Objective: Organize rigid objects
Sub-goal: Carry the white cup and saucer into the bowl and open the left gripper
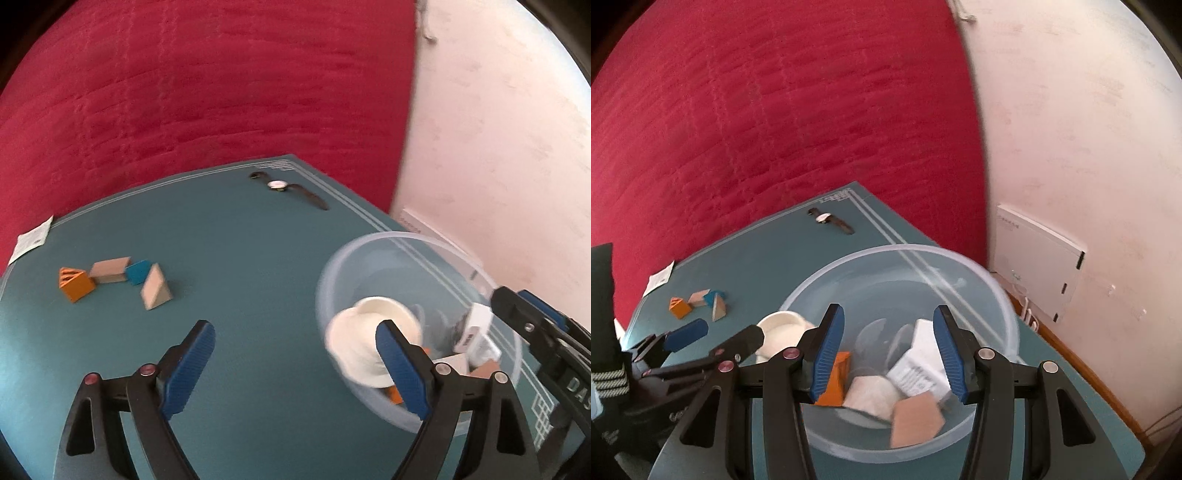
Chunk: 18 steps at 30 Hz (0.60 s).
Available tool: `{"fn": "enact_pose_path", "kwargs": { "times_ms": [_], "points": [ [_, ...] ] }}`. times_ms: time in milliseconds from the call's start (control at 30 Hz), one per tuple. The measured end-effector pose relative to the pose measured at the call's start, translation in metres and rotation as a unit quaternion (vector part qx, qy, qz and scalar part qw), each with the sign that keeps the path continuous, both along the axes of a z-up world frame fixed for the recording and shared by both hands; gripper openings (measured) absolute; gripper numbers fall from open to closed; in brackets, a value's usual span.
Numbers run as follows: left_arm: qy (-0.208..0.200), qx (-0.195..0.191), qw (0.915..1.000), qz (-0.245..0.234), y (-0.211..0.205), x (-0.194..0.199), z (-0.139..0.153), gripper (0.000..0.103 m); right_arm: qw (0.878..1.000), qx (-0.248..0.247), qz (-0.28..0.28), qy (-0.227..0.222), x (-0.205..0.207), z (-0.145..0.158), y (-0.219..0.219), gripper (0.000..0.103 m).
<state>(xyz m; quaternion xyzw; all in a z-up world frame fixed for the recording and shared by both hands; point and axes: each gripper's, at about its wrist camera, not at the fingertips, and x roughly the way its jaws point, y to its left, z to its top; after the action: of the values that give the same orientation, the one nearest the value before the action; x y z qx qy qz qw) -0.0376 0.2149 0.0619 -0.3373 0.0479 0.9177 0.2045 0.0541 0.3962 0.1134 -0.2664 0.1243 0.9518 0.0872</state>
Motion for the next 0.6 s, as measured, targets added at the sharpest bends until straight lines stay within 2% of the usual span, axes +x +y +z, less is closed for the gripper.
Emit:
{"fn": "enact_pose_path", "kwargs": {
  "times_ms": [400,600],
  "points": [
    [-0.016,0.006,0.9962,0.085,-0.062,-0.018,-0.003,0.094,0.997,0.025,0.069,-0.013,-0.012,0.002,-0.048,0.052],
    [-0.024,0.006,0.9909,0.132,-0.095,-0.031,-0.003,0.094,0.991,0.044,0.122,-0.025,-0.020,0.003,-0.085,0.052]
  ]
}}
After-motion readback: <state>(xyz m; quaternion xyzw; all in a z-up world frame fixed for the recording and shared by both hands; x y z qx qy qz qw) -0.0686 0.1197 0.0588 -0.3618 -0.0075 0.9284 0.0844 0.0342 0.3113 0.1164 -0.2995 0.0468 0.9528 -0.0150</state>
